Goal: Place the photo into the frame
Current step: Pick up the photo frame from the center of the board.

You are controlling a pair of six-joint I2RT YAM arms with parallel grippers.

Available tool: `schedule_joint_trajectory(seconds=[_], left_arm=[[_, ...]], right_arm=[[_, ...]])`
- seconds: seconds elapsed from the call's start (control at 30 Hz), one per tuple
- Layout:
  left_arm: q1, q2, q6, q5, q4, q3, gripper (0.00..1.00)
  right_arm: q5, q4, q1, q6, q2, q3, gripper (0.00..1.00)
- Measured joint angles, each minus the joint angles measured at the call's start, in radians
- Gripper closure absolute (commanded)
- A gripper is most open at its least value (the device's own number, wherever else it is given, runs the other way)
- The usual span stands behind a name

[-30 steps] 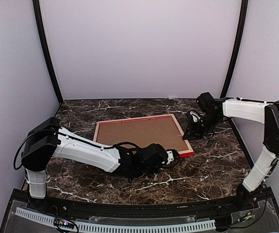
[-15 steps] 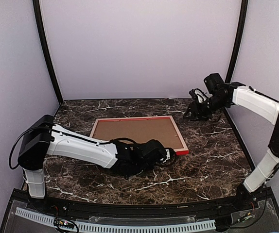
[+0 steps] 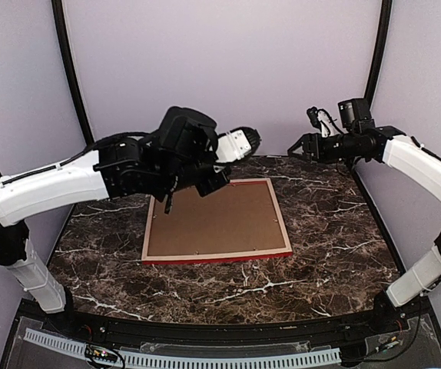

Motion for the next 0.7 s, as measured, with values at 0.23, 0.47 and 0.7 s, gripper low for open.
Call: schedule_joint_trajectory(seconds=[0.23,0.47,0.7], left_arm=[[0.082,-0.027,-0.012,0.078,-0.083,0.101,0.77],[0.084,-0.024,-0.068,0.150,-0.057,-0.053,0.42],[0.084,-0.024,-0.119,0.200,0.030,-0.241,0.24]], right_arm=[[-0.015,0.130,0.000,0.017,-0.021,-0.008,0.30],[0.060,0.135,0.003,0.068,0.103,-0.090,0.31],[0.166,0.058,0.071,0.085,0.280,-0.178,0.29]])
